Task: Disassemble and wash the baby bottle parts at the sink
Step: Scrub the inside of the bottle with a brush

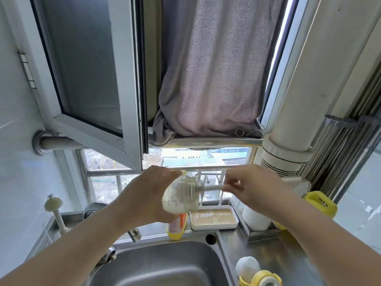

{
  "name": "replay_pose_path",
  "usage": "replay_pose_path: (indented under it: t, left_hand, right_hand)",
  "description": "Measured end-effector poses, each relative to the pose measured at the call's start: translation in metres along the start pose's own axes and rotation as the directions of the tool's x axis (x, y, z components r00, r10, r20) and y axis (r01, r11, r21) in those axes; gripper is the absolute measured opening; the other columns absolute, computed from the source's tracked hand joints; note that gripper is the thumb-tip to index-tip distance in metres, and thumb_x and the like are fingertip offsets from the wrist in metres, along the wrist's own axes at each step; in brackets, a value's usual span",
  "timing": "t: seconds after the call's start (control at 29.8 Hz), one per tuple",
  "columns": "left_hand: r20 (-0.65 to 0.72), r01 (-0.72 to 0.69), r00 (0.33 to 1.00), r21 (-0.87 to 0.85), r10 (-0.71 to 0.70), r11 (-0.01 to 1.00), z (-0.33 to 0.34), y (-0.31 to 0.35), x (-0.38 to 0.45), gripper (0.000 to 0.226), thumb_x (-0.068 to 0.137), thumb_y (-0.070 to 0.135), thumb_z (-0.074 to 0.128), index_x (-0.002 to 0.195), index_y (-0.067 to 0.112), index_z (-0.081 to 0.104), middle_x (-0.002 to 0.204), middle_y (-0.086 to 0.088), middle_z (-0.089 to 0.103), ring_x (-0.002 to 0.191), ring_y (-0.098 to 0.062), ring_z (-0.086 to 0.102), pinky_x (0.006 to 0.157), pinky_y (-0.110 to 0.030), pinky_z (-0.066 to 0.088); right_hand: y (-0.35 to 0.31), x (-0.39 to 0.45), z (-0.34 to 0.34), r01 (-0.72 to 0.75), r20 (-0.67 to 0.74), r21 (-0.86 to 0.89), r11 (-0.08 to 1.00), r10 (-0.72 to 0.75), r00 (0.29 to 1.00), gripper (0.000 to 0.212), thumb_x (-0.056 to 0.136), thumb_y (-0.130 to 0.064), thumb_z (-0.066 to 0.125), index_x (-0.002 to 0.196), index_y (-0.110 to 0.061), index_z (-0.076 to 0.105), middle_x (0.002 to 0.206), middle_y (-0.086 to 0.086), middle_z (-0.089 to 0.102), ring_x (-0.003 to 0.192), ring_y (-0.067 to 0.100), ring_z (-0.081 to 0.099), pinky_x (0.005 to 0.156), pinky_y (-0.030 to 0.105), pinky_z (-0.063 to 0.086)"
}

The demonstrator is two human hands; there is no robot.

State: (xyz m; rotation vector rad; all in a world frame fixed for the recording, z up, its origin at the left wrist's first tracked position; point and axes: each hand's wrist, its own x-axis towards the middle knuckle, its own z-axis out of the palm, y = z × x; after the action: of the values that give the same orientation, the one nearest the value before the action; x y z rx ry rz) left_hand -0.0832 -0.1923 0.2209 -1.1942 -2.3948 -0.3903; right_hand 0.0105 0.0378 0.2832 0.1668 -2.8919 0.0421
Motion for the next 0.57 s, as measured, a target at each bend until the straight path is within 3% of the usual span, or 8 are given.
replay_pose_path:
  t: [0.07,0.13,0.24,0.3,0.37,0.4,0.47,0.57]
  left_hand:
    - [-0.029,0.046,0.998,-0.108,-0.049,0.993,-0.004,-0.001,0.002,0.092,0.044,0.054,0.085,0.124,0.030,0.046,0.109,0.003,0.065,0.099,-0.019,0.059,0.081,-0.026,0.044]
    - [-0.040,0.046,0.998,-0.092,-0.050,0.995,-0.011,-0.003,0.007,0.090,0.048,0.054,0.083,0.127,0.026,0.049,0.113,0.002,0.063,0.105,-0.020,0.057,0.086,-0.031,0.047]
    - [-0.102,-0.032,0.994,0.056,0.037,0.998,-0.013,-0.006,0.008,0.092,0.047,0.054,0.083,0.125,0.021,0.046,0.110,-0.007,0.065,0.101,-0.026,0.061,0.078,-0.039,0.056]
    - [-0.084,-0.044,0.995,0.099,0.052,0.994,-0.015,-0.006,0.006,0.095,0.044,0.052,0.086,0.124,0.021,0.045,0.110,-0.008,0.064,0.100,-0.027,0.062,0.072,-0.037,0.056]
    - [-0.076,-0.051,0.995,0.106,0.059,0.993,-0.012,-0.006,0.004,0.096,0.043,0.052,0.087,0.124,0.021,0.045,0.110,-0.009,0.064,0.099,-0.028,0.062,0.072,-0.037,0.057]
    - [-0.086,-0.060,0.994,0.102,0.069,0.993,-0.010,-0.007,0.004,0.095,0.044,0.052,0.086,0.124,0.022,0.044,0.110,-0.008,0.064,0.100,-0.027,0.061,0.073,-0.038,0.058]
    - [-0.106,-0.029,0.994,-0.002,0.028,1.000,-0.010,-0.006,0.005,0.092,0.048,0.055,0.081,0.127,0.027,0.042,0.114,0.001,0.062,0.104,-0.022,0.058,0.083,-0.041,0.055]
    - [-0.021,0.094,0.995,-0.173,-0.100,0.980,-0.013,-0.001,0.006,0.096,0.054,0.056,0.082,0.137,0.030,0.040,0.122,0.018,0.048,0.115,-0.009,0.046,0.099,-0.024,0.038]
  right_hand:
    - [0.006,0.001,0.005,0.118,-0.274,-0.236,0.965,-0.183,0.944,0.020,0.091,-0.033,0.057,0.076,-0.020,0.060,0.067,-0.007,0.056,0.051,0.013,0.052,0.045,0.024,0.042]
    - [0.003,0.000,0.011,0.116,-0.364,-0.221,0.968,-0.192,0.911,0.022,0.090,-0.031,0.058,0.073,-0.019,0.058,0.063,-0.006,0.054,0.045,0.014,0.049,0.040,0.022,0.037]
    - [-0.009,-0.003,0.016,-0.025,-0.026,0.196,0.980,0.030,0.999,0.022,0.092,-0.036,0.055,0.073,-0.026,0.057,0.068,-0.007,0.057,0.057,0.007,0.047,0.051,0.021,0.038]
    - [-0.012,-0.003,0.010,-0.209,0.277,0.479,0.853,0.079,0.958,0.026,0.091,-0.036,0.056,0.067,-0.029,0.055,0.064,-0.009,0.058,0.054,0.004,0.046,0.053,0.018,0.037]
    - [-0.012,-0.002,0.004,-0.269,0.367,0.521,0.810,0.072,0.927,0.026,0.091,-0.037,0.056,0.066,-0.029,0.056,0.063,-0.009,0.061,0.053,0.006,0.049,0.054,0.021,0.041]
    - [-0.011,-0.001,0.003,-0.238,0.324,0.449,0.861,0.091,0.942,0.024,0.091,-0.038,0.056,0.069,-0.028,0.056,0.066,-0.008,0.061,0.057,0.008,0.051,0.056,0.024,0.043]
    - [-0.008,0.002,0.007,-0.061,-0.038,0.115,0.991,0.065,0.997,0.019,0.090,-0.036,0.059,0.075,-0.025,0.056,0.070,-0.007,0.060,0.059,0.013,0.053,0.054,0.030,0.045]
    - [-0.013,0.002,0.012,0.125,-0.434,-0.268,0.955,-0.235,0.869,0.019,0.080,-0.023,0.071,0.071,-0.017,0.056,0.057,-0.004,0.052,0.041,0.015,0.044,0.037,0.024,0.038]
